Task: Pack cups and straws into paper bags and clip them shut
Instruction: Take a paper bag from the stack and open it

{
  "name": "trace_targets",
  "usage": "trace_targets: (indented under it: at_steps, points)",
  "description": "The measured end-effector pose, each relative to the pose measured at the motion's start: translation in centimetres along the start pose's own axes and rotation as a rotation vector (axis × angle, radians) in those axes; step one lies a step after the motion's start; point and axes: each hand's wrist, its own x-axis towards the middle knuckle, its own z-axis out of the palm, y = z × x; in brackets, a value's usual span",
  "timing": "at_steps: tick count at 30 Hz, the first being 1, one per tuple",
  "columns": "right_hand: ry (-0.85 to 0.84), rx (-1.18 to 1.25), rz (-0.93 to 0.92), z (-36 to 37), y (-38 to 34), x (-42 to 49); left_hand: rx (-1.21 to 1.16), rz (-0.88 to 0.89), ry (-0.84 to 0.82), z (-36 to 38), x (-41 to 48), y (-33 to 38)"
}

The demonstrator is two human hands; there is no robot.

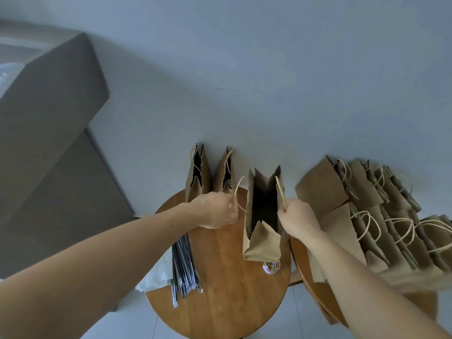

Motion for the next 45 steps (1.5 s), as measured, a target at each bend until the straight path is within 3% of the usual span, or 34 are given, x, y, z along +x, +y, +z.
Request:
trace_targets:
  at_steps: [5,11,19,26,36,41,45]
  points:
    - [-0.036,-0.003,-0.006,3.2,-0.8,-3.7,-0.138,-0.019,-0.057,3.9,-1.7,-2.0]
    - [-0.129,0.016,-0.029,7.8,0.7,-5.0,-0.254,-0.19,-0.169,9.9,-1.3,-2.2]
    - [-0.243,0.015,-0.067,11.3,5.0,-3.8,-0.277,-0.526,-0.053,14.1,0.9,0.0]
    - [-0.256,-0.025,-0.129,10.8,6.4,-2.6,-0.062,-0.569,0.041,14.4,3.5,3.2]
    - [-0.178,-0.154,-0.056,8.9,9.8,-2.6,-0.027,-0.723,0.193,15.6,1.4,-1.8]
    - [-0.224,-0.058,-0.107,9.6,8.8,-2.9,-0.135,-0.654,0.212,16.2,1.0,-1.3]
    - [-0.303,-0.028,-0.162,9.6,8.0,-3.2,-0.173,-0.557,0.117,16.1,1.1,-0.7]
